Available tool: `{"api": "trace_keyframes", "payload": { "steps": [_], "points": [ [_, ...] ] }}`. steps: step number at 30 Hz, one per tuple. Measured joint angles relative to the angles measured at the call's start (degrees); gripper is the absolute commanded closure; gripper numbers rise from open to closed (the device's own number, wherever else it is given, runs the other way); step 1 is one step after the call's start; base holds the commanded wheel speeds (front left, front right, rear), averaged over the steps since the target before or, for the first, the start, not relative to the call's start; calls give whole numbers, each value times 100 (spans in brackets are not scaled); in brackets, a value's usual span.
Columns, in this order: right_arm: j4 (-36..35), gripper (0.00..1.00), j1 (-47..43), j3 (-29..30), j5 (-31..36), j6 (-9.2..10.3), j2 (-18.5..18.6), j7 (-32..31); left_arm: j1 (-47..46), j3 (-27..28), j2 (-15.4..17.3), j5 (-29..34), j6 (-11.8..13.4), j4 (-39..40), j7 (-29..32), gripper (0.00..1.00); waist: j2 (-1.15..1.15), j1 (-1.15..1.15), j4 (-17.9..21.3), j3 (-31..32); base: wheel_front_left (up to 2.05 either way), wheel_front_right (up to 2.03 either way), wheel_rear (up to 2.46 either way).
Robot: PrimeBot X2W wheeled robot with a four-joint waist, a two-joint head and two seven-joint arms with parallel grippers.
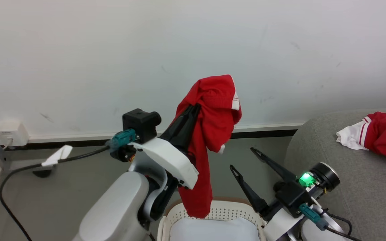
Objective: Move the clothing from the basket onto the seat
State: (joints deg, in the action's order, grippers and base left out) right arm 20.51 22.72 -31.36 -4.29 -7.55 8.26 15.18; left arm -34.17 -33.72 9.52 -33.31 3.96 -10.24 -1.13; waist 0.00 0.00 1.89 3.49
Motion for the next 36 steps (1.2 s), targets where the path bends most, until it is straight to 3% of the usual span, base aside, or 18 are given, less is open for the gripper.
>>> {"api": "trace_keyframes", "payload": {
  "steps": [8,16,17,18,23,25,27,36],
  "points": [
    [611,0,539,-368,-148,-1,-382,-1,30,-280,-256,-23,-67,68,22,100,0,0,-122,22,0,0,0],
    [860,0,817,35,-186,-1,-531,0,37,-503,-412,-51,-89,63,31,100,0,0,-235,41,0,0,0],
    [867,53,832,71,-221,0,-524,0,38,-523,-426,-57,-90,36,30,100,0,0,-250,43,0,0,0],
    [869,100,842,98,-330,-1,-530,0,40,-544,-439,-57,-91,9,30,100,0,0,-268,46,0,0,0],
    [922,100,906,149,-617,-1,-537,0,46,-555,-453,-64,-56,-101,7,100,0,0,-337,46,0,0,0],
    [933,100,914,170,-634,-1,-538,0,46,-557,-450,-63,-41,-143,-10,58,0,0,-351,43,0,0,0],
    [944,100,914,250,-645,-1,-538,-1,44,-556,-441,-55,-40,-197,-59,0,0,0,-362,44,0,0,0],
    [942,100,715,683,-624,0,-538,-1,37,-544,-323,-46,-29,-242,-101,0,0,0,-322,49,0,0,0]
  ]
}}
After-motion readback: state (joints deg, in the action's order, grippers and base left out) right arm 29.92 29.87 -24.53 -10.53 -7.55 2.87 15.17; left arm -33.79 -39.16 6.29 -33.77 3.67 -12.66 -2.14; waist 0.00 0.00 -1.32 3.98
